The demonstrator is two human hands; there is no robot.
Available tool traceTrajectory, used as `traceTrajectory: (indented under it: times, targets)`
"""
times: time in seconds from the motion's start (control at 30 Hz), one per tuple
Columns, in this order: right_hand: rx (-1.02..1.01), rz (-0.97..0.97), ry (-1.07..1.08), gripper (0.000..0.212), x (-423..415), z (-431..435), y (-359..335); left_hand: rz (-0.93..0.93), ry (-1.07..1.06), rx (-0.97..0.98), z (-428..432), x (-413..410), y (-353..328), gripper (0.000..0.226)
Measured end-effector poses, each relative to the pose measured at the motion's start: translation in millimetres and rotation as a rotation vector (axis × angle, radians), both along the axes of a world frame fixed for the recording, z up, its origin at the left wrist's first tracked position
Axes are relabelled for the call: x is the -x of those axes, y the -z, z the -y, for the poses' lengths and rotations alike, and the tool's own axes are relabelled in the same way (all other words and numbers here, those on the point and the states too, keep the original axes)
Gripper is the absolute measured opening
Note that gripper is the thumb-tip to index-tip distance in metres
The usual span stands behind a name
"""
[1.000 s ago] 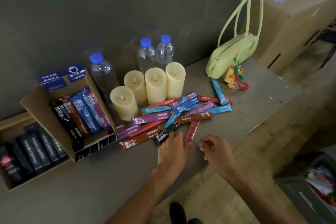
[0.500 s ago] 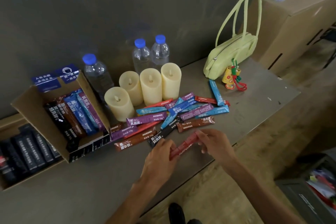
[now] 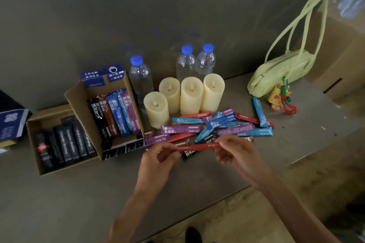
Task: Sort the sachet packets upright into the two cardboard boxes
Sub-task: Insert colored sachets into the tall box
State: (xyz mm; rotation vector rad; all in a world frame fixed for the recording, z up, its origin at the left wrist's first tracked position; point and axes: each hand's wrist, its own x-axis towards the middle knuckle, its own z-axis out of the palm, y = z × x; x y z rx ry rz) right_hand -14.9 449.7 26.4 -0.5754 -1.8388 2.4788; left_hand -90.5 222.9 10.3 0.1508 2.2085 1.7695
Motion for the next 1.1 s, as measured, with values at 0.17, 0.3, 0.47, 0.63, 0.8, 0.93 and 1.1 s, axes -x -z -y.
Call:
traceTrajectory:
  times: [0.17, 0.3, 0.47, 0.63, 0.8, 0.93, 1.1]
  targets:
    - [-0.219, -0.009, -0.041, 0.013, 4.2, 7.3, 6.7, 0.027, -0.122, -0.191, 7.3, -3.5, -2.3, 0.020]
    - [-0.211, -0.031, -0.061, 0.026, 3.7, 11.4, 8.0, 0.001, -0.173, -0.236, 10.5, -4.3, -5.0, 0.024]
    - [-0.250, 0.037, -0.122, 0.029, 5.7, 16.2, 6.2, 0.017, -0.235, -0.227, 15.1, -4.8, -3.7, 0.019]
    - [-0.526, 0.079, -0.339, 0.016, 14.7, 32.1, 9.5, 0.002, -0.334, -0.306, 17.8, -5.7, -15.7, 0.016]
    - [-0.510, 0.059, -0.440, 0.033, 22.0, 64.7, 8.2, -0.003, -0.372, -0.263, 43.2, -12.9, -17.8, 0.008]
    - [-0.781, -0.027, -0.585, 0.026, 37.2, 108.0, 0.4, -0.098, -0.370, -0.186, 70.6, -4.7, -28.9, 0.011]
    - [-0.859, -0.178, -0.491, 0.004, 70.9, 163.5, -11.0, -0.181, -0.445, -0.030, 113.7, 23.5, -35.6, 0.014]
